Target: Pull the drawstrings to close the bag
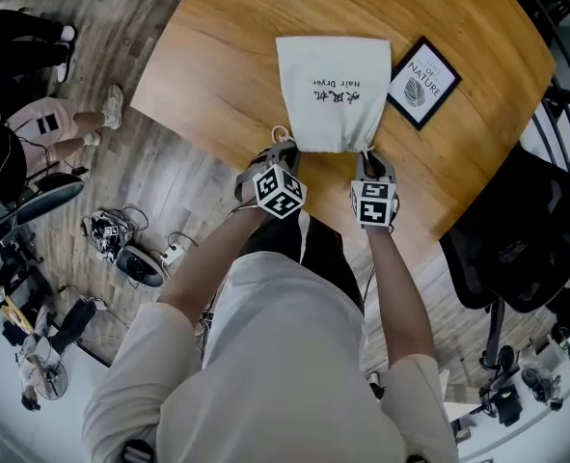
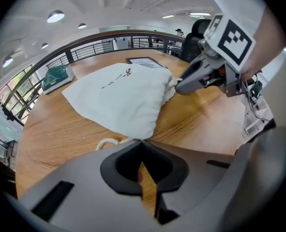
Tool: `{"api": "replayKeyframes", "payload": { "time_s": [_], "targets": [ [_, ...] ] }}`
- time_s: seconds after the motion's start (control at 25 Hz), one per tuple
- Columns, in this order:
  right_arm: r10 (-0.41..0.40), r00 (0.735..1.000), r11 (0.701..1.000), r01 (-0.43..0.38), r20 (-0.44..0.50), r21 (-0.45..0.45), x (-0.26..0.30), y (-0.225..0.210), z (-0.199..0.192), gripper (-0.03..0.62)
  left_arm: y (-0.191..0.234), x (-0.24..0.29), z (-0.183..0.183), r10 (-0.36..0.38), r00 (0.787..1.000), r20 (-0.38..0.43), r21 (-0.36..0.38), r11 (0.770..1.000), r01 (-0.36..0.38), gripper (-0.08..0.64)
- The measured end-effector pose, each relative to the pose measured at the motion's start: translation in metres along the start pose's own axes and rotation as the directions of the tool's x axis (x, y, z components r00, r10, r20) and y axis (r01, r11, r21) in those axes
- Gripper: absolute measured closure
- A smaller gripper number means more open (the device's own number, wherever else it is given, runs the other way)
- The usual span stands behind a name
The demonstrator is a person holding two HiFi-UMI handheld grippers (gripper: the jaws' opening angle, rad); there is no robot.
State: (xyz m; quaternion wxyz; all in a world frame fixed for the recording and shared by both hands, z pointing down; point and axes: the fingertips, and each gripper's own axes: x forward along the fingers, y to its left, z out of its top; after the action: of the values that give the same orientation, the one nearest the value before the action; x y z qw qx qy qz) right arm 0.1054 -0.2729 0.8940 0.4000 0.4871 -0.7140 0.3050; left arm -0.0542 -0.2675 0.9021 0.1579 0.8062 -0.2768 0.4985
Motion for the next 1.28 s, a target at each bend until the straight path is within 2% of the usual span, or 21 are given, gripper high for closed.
{"api": "replayKeyframes", "payload": {
  "time_s": [0.24,0.48,0.68,0.92,1.04,1.16,1.28],
  "targets": [
    [-0.011,0.998,0.999,0.013,0.068,-0.03,-0.02,0.001,0.011,0.551,0.015,-0.025,0.006,0.107,0.992,0.065,0.012,0.994,-0.108,0.568],
    [0.024,0.988,1.0,-0.022,0.15,-0.015,-0.061,0.005,0.038,0.551,0.037,-0.071,0.021,0.236,0.963,0.133,-0.029,0.972,-0.234,0.568],
    [0.029,0.974,0.999,-0.021,0.226,-0.038,-0.092,0.002,0.064,0.559,0.057,-0.106,0.039,0.334,0.921,0.198,-0.078,0.942,-0.325,0.568],
    [0.026,0.941,0.999,-0.013,0.338,-0.039,-0.135,0.001,0.087,0.566,0.072,-0.151,0.059,0.434,0.861,0.263,-0.154,0.9,-0.407,0.568],
    [0.038,0.913,0.999,-0.05,0.405,0.017,-0.156,-0.003,0.096,0.567,0.072,-0.173,0.068,0.464,0.835,0.296,-0.182,0.885,-0.428,0.568],
    [0.097,0.865,0.984,-0.159,0.492,0.085,-0.181,-0.004,0.112,0.572,0.071,-0.198,0.078,0.487,0.808,0.331,-0.213,0.873,-0.439,0.568],
    [0.169,0.813,0.952,-0.281,0.557,0.121,-0.206,-0.003,0.126,0.574,0.068,-0.22,0.085,0.506,0.785,0.359,-0.253,0.862,-0.44,0.568]
  ]
}}
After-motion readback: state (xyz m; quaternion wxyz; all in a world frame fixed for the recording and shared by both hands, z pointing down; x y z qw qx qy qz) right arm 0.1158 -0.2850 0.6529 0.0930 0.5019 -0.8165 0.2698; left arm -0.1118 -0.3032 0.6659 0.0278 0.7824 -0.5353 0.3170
